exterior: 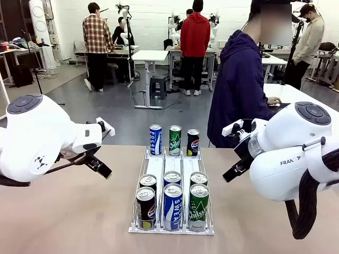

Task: Retrieve and hand over the desired beverage to the person.
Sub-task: Pick up a can of the same type that the person held from the Automatic Can Dispenser.

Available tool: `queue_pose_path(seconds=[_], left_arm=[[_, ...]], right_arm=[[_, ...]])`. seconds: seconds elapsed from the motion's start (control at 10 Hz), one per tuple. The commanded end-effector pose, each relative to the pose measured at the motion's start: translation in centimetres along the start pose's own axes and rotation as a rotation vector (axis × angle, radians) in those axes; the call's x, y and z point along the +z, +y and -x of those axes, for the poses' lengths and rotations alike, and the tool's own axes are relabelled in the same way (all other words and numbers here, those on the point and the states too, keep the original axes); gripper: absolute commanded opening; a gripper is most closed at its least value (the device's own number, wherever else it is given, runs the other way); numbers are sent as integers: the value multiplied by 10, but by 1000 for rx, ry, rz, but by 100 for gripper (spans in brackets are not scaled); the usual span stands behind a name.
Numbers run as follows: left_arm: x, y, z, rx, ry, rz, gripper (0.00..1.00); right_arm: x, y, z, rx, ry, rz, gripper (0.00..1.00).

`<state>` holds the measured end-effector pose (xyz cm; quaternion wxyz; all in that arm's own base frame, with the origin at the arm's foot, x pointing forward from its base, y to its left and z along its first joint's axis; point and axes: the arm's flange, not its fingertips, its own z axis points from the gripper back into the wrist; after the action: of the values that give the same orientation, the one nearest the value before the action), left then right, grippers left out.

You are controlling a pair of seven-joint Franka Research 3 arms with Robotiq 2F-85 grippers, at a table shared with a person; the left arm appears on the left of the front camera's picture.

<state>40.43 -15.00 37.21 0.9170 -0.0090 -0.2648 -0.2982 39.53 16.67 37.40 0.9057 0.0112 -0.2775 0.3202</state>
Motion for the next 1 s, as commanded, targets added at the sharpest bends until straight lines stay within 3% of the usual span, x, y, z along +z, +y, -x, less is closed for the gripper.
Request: queue_pose_path(seconds=[0.0,0.9], left_arm=[[0,0,0,0,0,0,100],[0,0,0,0,0,0,100]], right_arm=[[0,0,0,0,0,0,100],[0,0,0,0,0,0,100]])
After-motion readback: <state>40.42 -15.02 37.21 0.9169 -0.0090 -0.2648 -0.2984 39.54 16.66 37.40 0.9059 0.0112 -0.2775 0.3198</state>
